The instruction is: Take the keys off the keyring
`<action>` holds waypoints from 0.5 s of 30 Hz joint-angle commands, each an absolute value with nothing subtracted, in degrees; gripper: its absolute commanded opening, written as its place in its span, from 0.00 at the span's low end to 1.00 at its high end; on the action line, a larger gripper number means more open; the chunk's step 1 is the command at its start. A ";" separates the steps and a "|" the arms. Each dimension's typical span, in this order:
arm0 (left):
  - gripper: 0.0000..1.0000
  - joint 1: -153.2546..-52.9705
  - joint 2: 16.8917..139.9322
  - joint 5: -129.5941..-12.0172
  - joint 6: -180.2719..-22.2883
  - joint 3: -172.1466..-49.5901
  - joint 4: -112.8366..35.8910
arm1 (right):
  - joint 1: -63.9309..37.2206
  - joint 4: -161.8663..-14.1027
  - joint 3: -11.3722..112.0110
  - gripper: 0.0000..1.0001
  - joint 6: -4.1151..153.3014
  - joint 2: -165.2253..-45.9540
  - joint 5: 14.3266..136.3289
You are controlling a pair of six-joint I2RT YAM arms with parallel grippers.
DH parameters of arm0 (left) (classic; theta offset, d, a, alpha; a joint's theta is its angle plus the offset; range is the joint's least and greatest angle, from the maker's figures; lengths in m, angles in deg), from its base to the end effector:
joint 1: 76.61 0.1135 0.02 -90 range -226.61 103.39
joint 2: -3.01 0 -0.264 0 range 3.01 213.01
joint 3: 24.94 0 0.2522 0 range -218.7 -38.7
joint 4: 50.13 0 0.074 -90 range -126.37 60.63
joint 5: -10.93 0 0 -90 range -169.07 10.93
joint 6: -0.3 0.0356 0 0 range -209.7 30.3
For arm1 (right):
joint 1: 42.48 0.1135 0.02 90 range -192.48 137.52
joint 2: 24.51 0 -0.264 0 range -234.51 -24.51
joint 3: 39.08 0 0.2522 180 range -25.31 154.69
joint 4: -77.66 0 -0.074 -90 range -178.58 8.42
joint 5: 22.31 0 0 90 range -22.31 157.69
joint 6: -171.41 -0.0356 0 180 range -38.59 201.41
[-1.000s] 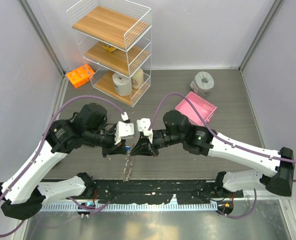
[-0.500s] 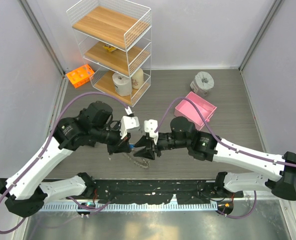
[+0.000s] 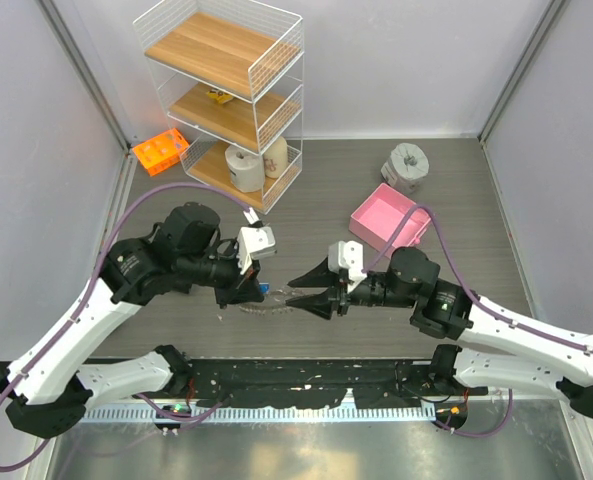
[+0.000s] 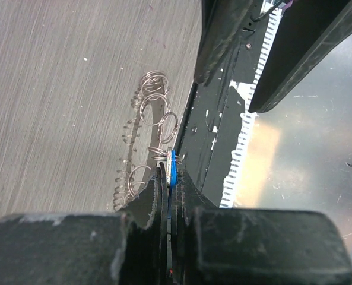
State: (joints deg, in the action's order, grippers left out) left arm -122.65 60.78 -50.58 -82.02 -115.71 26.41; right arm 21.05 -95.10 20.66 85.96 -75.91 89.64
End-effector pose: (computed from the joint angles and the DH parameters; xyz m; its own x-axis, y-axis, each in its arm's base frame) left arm 0.1037 -0.1320 0.4016 -0.3573 0.5397 -0.7623 0.9288 0.2917 -0.2288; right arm 0.0825 0.1956 0.3585 0.0876 0.0109 -0.9961 -0.9930 0.0800 -0.0865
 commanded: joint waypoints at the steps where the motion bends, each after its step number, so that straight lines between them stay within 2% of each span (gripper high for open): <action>1: 0.00 -122.76 59.43 -49.89 -84.16 -118.50 23.40 | 21.41 -97.63 21.44 0.40 87.21 -74.96 91.06; 4: 0.00 -122.84 59.87 -49.89 -85.30 -119.56 23.75 | 23.60 -97.11 22.41 0.36 89.13 -75.83 90.01; 15: 0.00 -122.84 59.43 -49.19 -86.62 -120.44 24.54 | 28.01 -97.81 23.73 0.36 92.39 -79.79 82.37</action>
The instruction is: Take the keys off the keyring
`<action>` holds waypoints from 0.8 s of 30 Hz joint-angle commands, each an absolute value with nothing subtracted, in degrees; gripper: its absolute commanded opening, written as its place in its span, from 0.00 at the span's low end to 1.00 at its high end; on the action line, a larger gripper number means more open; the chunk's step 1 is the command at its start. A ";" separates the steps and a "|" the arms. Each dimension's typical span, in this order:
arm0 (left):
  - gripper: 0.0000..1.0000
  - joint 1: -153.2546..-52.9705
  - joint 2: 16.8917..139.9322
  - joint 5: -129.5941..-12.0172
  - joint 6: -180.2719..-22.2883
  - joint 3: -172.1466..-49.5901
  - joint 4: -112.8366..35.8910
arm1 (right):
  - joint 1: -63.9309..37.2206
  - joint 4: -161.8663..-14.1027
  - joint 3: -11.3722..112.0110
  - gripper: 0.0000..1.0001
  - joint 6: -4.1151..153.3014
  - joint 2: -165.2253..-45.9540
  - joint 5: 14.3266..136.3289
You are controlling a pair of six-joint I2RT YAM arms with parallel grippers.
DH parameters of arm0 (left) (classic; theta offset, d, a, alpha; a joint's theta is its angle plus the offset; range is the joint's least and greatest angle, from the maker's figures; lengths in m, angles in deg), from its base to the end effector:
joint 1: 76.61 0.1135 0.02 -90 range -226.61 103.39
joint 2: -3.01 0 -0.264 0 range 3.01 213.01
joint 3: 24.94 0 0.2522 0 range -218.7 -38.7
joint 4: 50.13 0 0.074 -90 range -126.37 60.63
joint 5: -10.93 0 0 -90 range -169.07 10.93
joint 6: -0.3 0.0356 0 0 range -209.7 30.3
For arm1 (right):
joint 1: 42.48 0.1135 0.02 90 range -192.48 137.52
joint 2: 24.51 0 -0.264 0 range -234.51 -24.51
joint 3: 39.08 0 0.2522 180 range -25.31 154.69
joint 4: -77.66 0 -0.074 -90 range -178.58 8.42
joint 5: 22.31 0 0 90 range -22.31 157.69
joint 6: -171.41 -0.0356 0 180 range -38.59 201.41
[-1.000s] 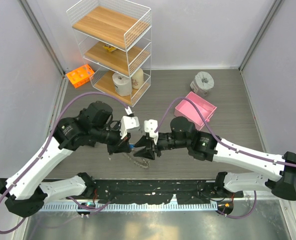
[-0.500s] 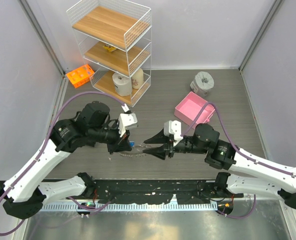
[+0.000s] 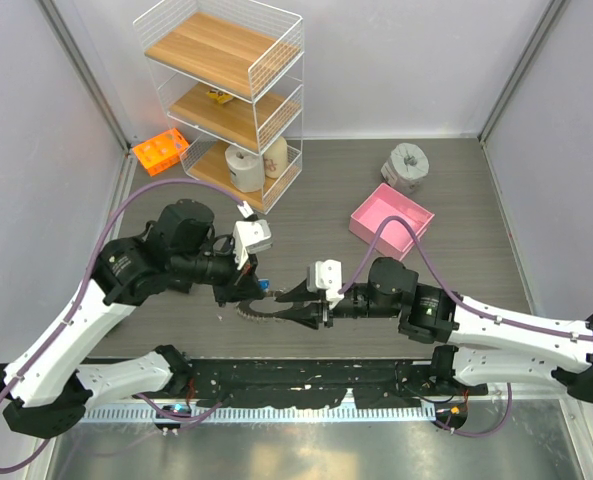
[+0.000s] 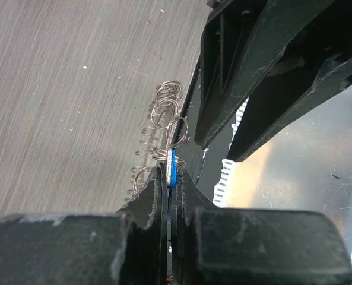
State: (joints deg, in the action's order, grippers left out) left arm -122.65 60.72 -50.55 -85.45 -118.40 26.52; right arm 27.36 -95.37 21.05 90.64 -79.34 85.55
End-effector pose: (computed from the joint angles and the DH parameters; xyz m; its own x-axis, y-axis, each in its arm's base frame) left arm 0.1011 -0.1293 0.4151 -0.3878 0.4960 -0.7769 0.9142 0.3143 -0.2557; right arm 0.0679 0.2168 0.3495 0.1503 -0.0335 -0.9881 -0.9878 0.0353 -0.1515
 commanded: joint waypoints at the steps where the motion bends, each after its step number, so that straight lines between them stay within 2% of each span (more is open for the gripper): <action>1: 0.00 -122.76 59.34 -48.92 -86.71 -120.52 24.63 | 28.18 -97.98 23.82 0.36 92.48 -80.49 82.02; 24: 0.00 -123.72 59.34 -46.02 -88.47 -120.96 24.37 | 28.36 -100.09 26.89 0.35 94.86 -85.24 82.01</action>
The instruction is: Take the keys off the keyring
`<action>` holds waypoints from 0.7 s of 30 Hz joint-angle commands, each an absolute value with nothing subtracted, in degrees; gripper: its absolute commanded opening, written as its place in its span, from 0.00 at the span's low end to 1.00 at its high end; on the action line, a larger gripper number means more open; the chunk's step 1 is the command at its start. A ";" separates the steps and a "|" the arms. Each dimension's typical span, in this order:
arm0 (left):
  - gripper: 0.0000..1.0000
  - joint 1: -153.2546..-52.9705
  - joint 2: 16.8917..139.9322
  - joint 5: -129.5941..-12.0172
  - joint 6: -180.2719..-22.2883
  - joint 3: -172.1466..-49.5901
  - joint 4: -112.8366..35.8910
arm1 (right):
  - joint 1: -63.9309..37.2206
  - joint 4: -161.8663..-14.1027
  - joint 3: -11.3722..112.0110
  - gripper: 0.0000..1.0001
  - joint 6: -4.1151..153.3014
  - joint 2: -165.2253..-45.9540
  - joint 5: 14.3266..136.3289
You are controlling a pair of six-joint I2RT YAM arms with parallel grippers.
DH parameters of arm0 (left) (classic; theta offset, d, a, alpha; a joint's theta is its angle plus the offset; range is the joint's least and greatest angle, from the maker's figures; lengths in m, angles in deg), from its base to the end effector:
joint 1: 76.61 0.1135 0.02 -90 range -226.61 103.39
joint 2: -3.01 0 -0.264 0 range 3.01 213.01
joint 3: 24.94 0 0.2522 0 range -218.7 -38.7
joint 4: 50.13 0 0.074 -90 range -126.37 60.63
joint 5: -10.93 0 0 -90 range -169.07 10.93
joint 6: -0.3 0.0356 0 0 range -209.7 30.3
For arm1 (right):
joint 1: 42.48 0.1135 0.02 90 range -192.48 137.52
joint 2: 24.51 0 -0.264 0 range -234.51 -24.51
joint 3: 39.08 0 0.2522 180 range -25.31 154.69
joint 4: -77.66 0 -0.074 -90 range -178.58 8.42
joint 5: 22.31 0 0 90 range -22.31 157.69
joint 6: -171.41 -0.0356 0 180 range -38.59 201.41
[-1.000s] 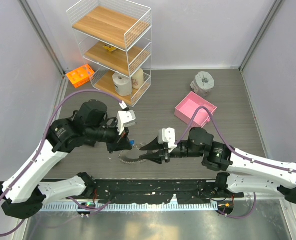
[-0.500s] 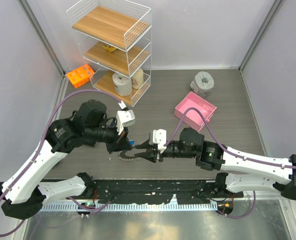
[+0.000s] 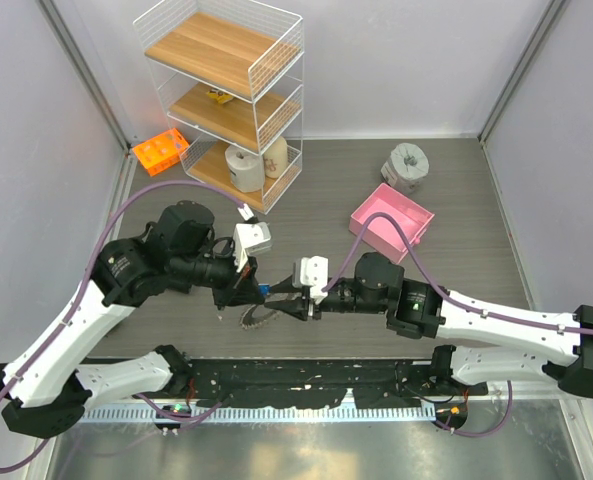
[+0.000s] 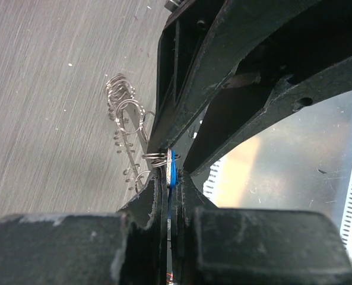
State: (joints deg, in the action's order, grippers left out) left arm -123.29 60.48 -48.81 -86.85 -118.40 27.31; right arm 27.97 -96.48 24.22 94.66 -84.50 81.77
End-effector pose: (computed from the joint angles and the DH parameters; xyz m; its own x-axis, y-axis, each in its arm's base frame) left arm 0.0971 -0.1292 0.4149 -0.4095 0.4968 -0.7652 0.9090 0.2935 -0.2959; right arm 0.0749 0.2368 0.3518 0.2136 -0.0627 -0.9749 -0.9723 0.0834 -0.2184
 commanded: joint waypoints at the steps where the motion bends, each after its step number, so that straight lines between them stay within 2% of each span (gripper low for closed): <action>1: 0.00 -123.81 59.34 -46.02 -88.56 -120.88 24.28 | 28.36 -100.35 26.81 0.32 94.77 -85.24 82.10; 2: 0.00 -123.90 59.52 -45.93 -88.64 -120.96 24.19 | 28.36 -100.79 26.80 0.30 94.77 -85.15 82.27; 3: 0.00 -123.99 59.52 -45.85 -88.82 -120.88 24.27 | 28.36 -100.88 26.80 0.22 94.77 -85.24 82.36; 4: 0.00 -124.07 59.52 -45.84 -88.82 -121.05 24.28 | 28.36 -100.88 26.89 0.19 94.77 -85.24 82.28; 5: 0.00 -123.99 59.61 -45.84 -88.82 -121.23 24.54 | 28.36 -100.71 27.07 0.09 94.85 -85.24 82.36; 6: 0.00 -123.99 59.52 -46.02 -88.82 -121.49 24.63 | 28.36 -100.36 26.98 0.05 94.86 -85.15 82.36; 21: 0.00 -123.99 61.80 -45.23 -94.88 -124.21 26.91 | 29.32 -97.82 23.73 0.05 100.02 -79.62 82.37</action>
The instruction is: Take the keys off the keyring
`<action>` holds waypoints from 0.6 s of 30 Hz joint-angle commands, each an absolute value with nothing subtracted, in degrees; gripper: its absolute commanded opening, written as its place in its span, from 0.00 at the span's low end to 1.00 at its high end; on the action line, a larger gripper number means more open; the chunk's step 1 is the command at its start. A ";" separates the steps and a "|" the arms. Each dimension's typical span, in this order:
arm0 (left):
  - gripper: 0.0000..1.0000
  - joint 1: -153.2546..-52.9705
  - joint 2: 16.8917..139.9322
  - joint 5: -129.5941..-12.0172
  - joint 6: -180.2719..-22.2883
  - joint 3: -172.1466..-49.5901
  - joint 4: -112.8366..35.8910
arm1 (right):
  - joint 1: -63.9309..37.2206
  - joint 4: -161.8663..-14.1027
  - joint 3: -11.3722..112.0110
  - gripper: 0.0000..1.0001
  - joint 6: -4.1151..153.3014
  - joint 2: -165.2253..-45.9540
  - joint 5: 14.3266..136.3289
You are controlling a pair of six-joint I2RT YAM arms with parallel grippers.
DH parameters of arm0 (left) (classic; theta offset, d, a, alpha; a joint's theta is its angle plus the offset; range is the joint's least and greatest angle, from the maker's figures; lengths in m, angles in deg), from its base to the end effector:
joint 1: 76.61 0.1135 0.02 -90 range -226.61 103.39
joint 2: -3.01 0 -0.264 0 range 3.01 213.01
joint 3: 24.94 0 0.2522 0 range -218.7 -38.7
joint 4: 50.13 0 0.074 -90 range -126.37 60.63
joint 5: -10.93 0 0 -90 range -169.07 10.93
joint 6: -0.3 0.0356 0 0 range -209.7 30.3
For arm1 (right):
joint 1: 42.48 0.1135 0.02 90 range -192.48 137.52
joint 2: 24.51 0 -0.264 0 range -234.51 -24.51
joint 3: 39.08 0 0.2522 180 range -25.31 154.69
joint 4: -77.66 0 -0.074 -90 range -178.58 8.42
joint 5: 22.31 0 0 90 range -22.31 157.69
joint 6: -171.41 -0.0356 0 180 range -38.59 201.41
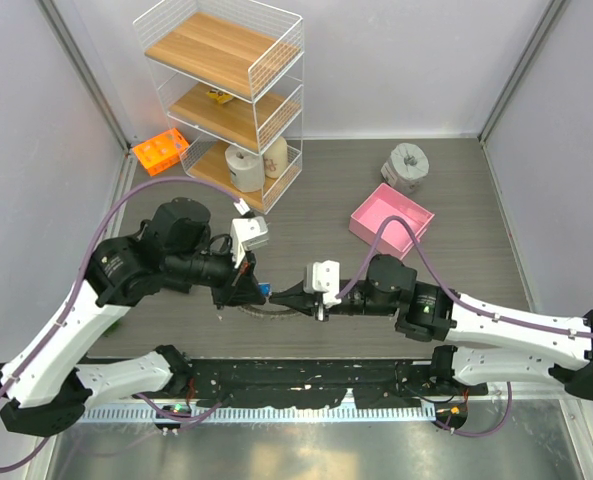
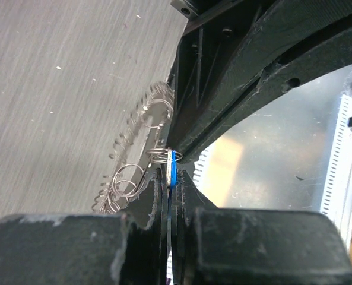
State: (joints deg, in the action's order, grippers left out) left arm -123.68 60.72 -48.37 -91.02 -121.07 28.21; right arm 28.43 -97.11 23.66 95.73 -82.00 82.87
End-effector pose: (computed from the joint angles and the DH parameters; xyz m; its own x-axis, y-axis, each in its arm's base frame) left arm 0.0935 -0.1272 0.4263 -0.4576 0.4628 -0.7592 0.8860 0.3097 -0.3452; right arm 0.0689 0.2276 0.3592 0.2469 -0.0165 -0.9689 -0.9666 0.0662 -0.2474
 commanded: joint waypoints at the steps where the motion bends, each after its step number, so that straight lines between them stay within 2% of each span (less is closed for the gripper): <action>1: 0.00 -123.99 62.59 -44.36 -95.84 -124.65 27.35 | 29.93 -96.85 24.34 0.05 101.08 -79.44 82.19; 8: 0.00 -123.55 64.88 -40.58 -101.47 -124.57 26.83 | 33.28 -89.64 26.37 0.05 113.55 -78.39 77.97; 18: 0.00 -116.17 66.38 -23.80 -107.45 -117.81 17.35 | 36.62 -99.12 17.67 0.05 123.59 -70.14 72.97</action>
